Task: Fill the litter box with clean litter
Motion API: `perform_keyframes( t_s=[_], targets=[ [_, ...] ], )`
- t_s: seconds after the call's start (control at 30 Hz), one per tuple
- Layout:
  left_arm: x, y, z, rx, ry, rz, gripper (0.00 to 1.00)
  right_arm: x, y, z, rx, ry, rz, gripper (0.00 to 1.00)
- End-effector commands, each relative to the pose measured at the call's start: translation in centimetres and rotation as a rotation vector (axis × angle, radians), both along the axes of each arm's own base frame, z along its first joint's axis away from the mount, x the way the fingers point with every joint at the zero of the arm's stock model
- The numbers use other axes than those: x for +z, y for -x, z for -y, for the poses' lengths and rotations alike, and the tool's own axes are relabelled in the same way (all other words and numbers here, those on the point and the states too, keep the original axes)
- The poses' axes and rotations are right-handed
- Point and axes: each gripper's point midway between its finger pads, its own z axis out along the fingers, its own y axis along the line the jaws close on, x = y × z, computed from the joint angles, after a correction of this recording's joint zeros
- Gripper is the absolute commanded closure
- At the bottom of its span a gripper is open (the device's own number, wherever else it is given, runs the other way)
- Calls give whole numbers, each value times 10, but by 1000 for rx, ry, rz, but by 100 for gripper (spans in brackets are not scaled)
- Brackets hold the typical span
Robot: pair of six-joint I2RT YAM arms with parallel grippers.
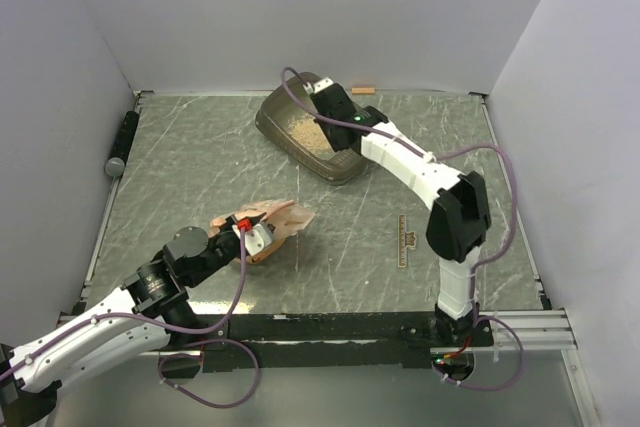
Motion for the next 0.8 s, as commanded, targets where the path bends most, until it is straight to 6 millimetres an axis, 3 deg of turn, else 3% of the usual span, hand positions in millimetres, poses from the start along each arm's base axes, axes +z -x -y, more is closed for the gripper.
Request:
perform_keyframes(
  t_s=[0.0,0.03,0.07,0.1,0.17,0.2,0.27,0.3,0.4,0.57,0.77],
  targets=[
    [26,4,9,-43,93,38,99,77,42,23,2,-151,107,100],
    [26,4,9,-42,93,36,99,82,52,22,23,-191,107,100],
    [25,4,9,-45,91,36,99,72,67,19,56,-234,60,100],
    [25,4,9,-43,90,34,99,93,83,25,75,-285,91,100],
    [23,4,10,-46,86,28,99,91,110,25,110,-353,36,100],
    [24,4,11,-48,81,28,99,106,126,29,133,-402,46,100],
    [22,3,12,-49,75,21,99,105,150,32,153,-449,-1,100],
    [21,3,13,-49,69,18,99,119,169,31,204,-507,-3,100],
    [19,2,14,-50,61,11,99,125,204,34,260,-566,-65,100],
    [25,2,13,-47,75,19,99,112,240,40,308,-567,-198,100],
    [26,5,13,-58,77,21,99,100,265,27,390,-636,-311,100]
  ],
)
